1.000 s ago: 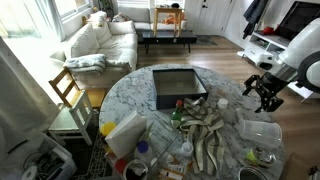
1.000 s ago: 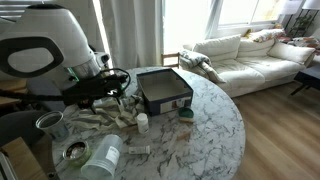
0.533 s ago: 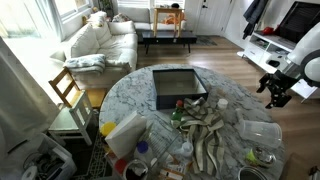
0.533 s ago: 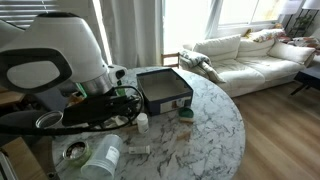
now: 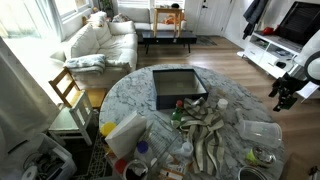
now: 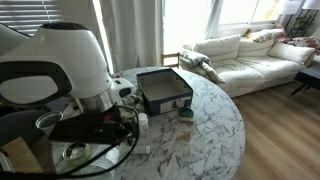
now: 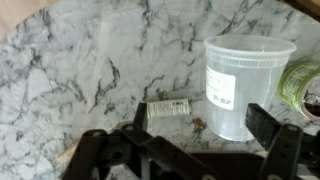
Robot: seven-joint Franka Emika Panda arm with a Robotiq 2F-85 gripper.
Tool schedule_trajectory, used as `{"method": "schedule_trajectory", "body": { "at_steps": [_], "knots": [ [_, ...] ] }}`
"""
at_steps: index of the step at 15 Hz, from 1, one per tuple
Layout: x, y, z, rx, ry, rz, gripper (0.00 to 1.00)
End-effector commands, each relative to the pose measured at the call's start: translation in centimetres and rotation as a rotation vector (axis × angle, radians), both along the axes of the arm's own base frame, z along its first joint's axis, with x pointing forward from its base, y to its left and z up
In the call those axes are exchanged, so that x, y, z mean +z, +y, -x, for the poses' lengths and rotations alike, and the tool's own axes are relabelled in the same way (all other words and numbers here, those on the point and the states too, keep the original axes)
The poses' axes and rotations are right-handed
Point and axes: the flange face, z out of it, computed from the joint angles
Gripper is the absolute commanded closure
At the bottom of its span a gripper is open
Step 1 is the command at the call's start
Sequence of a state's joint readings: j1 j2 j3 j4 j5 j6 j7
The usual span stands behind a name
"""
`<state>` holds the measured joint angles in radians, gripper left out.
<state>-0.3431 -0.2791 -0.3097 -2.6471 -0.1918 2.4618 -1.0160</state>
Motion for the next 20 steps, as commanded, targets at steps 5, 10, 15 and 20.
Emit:
{"method": "schedule_trajectory", "body": {
  "at_steps": [5,10,15,20],
  "knots": [
    [-1.2,-5.2,5.1,-0.359,0.131,-0.158,0.00],
    [-3.4,-5.5,8.1,-0.546,0.112,-0.369,0.00],
    [-6.5,-4.7,9.3,-0.751,0.061,-0.566,0.00],
    [-8.9,-4.2,9.6,-0.955,0.024,-0.762,0.00]
  ]
}}
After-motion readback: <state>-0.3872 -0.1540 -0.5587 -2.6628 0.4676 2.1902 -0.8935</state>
